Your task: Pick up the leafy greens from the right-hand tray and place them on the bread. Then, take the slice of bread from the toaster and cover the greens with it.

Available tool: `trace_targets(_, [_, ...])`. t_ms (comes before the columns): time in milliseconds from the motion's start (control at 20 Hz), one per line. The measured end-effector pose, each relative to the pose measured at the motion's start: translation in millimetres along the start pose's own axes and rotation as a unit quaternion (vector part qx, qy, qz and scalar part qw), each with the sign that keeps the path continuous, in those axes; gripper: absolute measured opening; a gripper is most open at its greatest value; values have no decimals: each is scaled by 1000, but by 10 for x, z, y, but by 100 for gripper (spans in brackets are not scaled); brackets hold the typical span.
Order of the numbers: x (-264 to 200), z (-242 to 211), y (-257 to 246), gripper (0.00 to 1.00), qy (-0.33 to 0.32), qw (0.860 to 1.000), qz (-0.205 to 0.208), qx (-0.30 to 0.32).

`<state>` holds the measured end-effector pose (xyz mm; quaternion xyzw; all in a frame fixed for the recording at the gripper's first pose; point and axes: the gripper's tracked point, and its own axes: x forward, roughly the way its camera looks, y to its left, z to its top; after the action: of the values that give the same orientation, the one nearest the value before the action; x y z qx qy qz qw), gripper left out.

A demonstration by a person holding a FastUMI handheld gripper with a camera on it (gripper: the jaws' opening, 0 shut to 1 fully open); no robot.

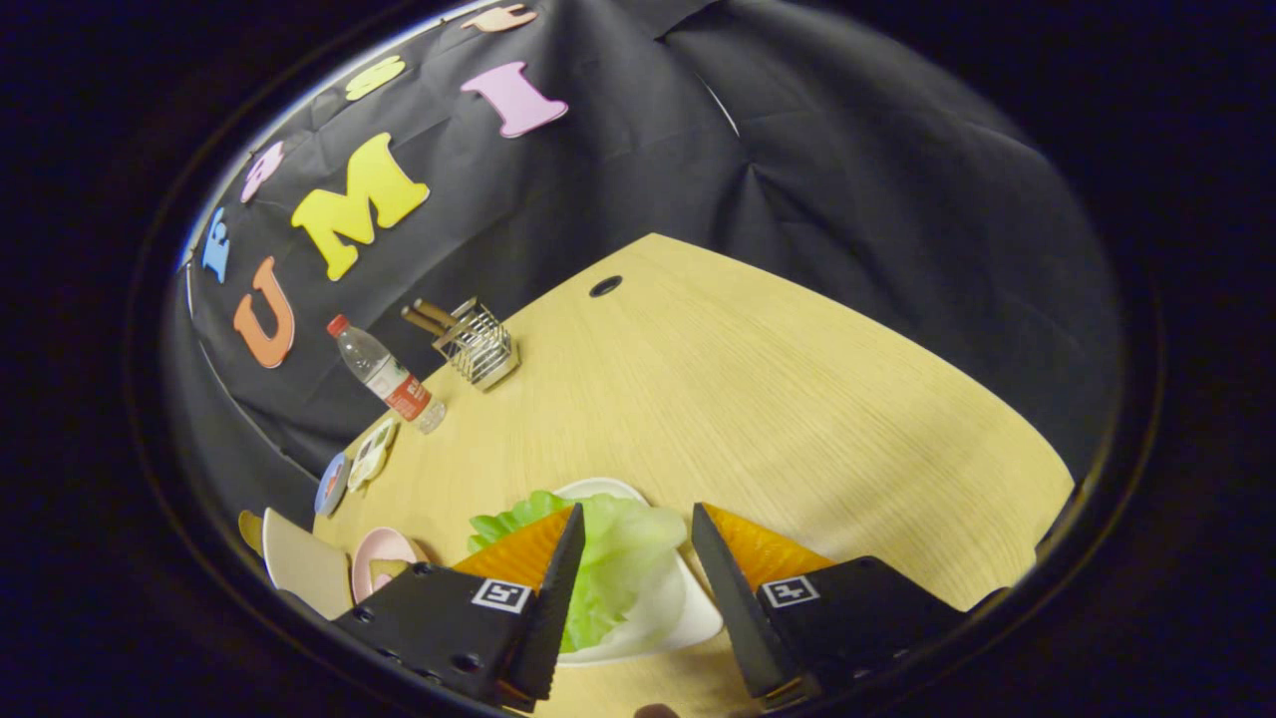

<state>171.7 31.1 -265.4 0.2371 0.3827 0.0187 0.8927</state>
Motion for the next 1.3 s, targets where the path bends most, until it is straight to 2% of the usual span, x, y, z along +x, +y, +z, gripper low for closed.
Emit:
trace_targets(200, [2, 0, -104, 42, 4, 1000, -18, -12])
trace_targets(350, [3, 38, -125, 16, 0, 999, -23, -29])
trace_targets(400, [-9, 66, -137, 16, -7, 999, -26, -45])
trace_targets(500, [-44, 112, -132, 0, -15, 998, -31, -58])
trace_targets(700, [-203, 248, 29, 0, -42, 997, -9, -61])
trace_targets(1150, [-771, 378, 807, 0, -68, 993, 92, -28])
trace_targets(1300, [-939, 399, 1038, 0, -79, 990, 112, -36])
